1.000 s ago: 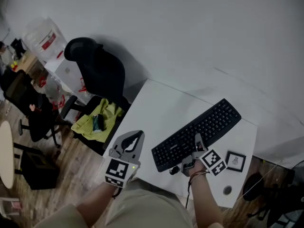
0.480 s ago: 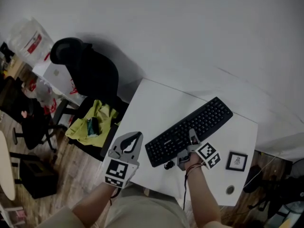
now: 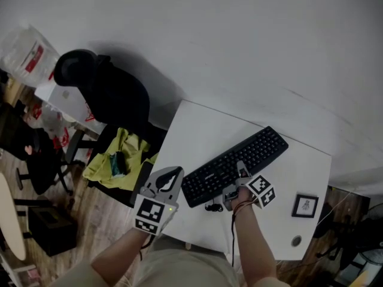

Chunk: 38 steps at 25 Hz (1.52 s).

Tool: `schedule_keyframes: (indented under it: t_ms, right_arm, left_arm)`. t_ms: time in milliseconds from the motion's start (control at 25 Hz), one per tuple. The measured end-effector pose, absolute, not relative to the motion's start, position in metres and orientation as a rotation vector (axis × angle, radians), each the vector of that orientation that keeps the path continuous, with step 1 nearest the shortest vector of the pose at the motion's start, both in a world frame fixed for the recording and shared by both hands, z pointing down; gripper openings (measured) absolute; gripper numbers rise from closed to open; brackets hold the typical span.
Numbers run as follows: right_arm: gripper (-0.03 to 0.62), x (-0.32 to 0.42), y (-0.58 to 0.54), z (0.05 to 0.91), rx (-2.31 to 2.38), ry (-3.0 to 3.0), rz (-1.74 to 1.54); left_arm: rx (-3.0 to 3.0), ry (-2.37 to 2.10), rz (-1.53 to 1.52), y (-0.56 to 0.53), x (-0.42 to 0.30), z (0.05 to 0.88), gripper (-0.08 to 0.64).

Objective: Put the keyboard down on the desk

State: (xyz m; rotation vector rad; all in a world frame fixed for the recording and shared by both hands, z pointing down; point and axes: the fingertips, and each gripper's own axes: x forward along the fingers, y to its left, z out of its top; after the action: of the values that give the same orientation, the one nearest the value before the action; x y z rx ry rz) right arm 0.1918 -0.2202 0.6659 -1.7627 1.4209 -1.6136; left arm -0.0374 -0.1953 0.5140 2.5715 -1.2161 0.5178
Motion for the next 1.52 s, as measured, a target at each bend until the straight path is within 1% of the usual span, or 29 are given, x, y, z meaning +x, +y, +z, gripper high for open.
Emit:
schedule_keyframes:
  t_ms: [200, 400, 520, 640, 760, 960, 1040, 1160, 1360, 1520]
  right_arm:
    - [0.103, 0.187, -0.226, 0.687, -1.814, 1.374, -1.687]
    - [0.111, 0.183, -0.247, 0.688, -1.815, 1.431, -1.678]
    - [0.131, 0.174, -0.253, 0.696, -1.79, 1.424, -1.688]
    - [0.19, 0.172, -0.251, 0.707, -1.877, 1.424, -1.712]
    - [0.287, 0.171, -0.241, 0.712, -2.04, 1.496, -1.748]
    - [0.377, 0.177, -0.226, 0.716, -2.276, 1.61, -1.787]
    - [0.385, 0.181, -0.223, 0.714, -2.379, 1.674, -1.767]
    - [0.388, 0.187, -0.222, 0.705, -2.516, 1.829, -1.64]
    - [0.388, 0.185, -0.215, 0.69, -2.524, 1.963, -1.554]
    - [0.387, 0.181, -0.212, 0.659, -2.501, 2.076, -1.43]
  left_arm:
    - [2.543, -1.22, 0.53, -0.207, -0.051, 0.524, 0.021]
    - [2.525, -1.213, 0.542, -0.213, -0.059, 0.531, 0.021]
    - [2.518, -1.212, 0.538, -0.212, -0.06, 0.532, 0.021]
    - [2.514, -1.214, 0.513, -0.211, -0.062, 0.53, 0.021]
    - [2.507, -1.217, 0.507, -0.208, -0.068, 0.529, 0.021]
    - [2.503, -1.253, 0.504, -0.204, -0.082, 0.526, 0.021]
    - [2.5, -1.257, 0.503, -0.202, -0.085, 0.526, 0.021]
    - [2.499, -1.253, 0.489, -0.199, -0.086, 0.526, 0.021]
    - [2.493, -1.237, 0.438, -0.193, -0.086, 0.521, 0.021]
    - [2.505, -1.249, 0.435, -0.191, -0.088, 0.515, 0.021]
